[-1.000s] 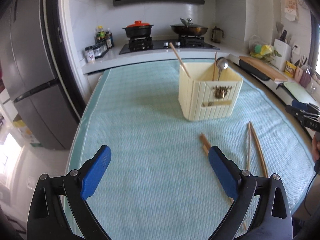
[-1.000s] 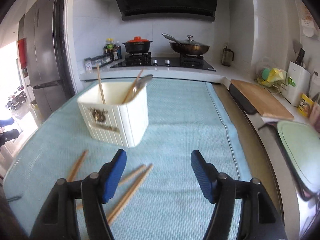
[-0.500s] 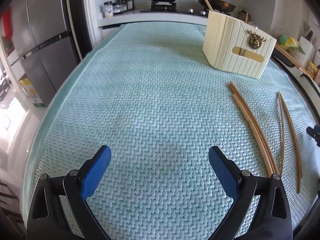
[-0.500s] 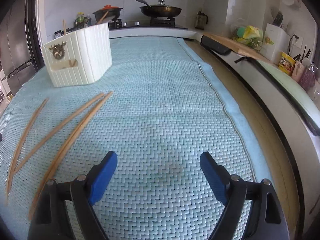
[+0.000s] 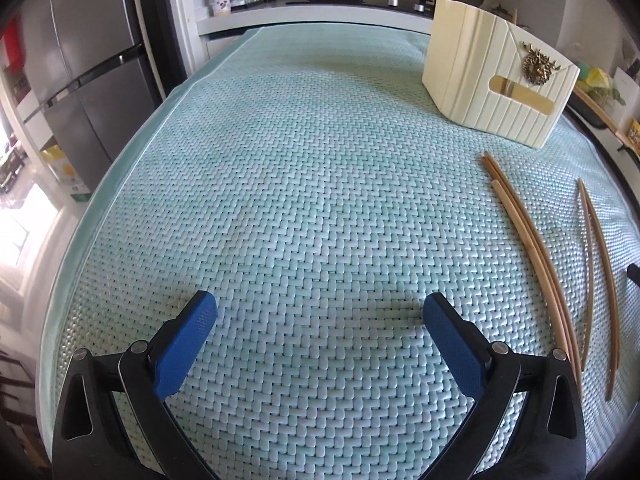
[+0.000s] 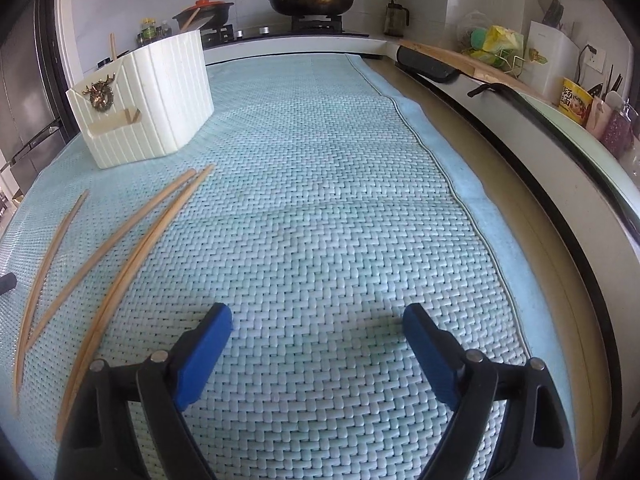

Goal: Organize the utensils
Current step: 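Move the right tool back over the loose wooden chopsticks and open it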

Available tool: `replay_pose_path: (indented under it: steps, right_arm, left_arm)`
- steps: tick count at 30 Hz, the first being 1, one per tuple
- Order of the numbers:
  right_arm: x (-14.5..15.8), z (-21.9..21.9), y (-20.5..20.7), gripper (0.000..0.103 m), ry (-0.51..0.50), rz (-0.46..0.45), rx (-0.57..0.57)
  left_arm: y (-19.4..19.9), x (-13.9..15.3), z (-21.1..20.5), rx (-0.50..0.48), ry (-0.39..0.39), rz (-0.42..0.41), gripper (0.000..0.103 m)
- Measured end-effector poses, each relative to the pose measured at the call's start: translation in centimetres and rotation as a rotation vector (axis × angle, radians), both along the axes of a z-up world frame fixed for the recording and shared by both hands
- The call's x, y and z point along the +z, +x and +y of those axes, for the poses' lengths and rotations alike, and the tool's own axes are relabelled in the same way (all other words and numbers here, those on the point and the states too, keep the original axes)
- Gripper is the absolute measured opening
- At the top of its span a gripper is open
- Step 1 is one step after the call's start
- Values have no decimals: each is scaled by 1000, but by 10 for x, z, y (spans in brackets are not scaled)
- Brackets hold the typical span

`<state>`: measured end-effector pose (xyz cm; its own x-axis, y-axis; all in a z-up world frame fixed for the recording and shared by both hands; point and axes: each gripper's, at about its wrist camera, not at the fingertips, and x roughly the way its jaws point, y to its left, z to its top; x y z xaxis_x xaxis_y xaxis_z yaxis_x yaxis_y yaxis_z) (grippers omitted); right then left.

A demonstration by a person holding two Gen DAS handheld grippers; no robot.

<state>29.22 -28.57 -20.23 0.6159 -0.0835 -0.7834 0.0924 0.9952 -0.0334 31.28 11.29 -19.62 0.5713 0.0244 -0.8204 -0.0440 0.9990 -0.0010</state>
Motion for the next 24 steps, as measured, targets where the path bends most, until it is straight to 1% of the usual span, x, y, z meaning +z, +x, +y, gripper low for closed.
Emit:
replay_pose_path:
  steps: [4, 9, 11, 15, 19, 22, 23, 24]
  right_arm:
    - [0, 0, 1, 91, -1, 3, -4]
    - [-2, -3, 5, 99, -4, 19, -39]
    - [-2, -3, 8, 103, 5, 29, -26]
    - [-2, -4, 8, 103, 2, 27, -24]
    - [1, -2, 7, 103, 9, 14, -7]
    - [13, 8, 4, 101, 89, -52, 36]
    - [16, 14, 5, 100, 100, -63, 46]
    - [19, 21, 8, 95, 104, -66, 62]
  left_arm:
    - [-5, 0, 0, 18, -1, -7, 103]
    - [-11, 1, -2, 30, 1, -11, 103]
    - [-13, 1, -3, 31, 1, -10, 103]
    - [-15, 1, -11, 6, -2, -7, 103]
    - [-15, 0, -11, 2, -6, -8, 103]
    - [-16, 0, -12, 1, -6, -8, 103]
    - [-16, 0, -12, 1, -6, -8, 103]
    - [-15, 0, -11, 1, -5, -7, 103]
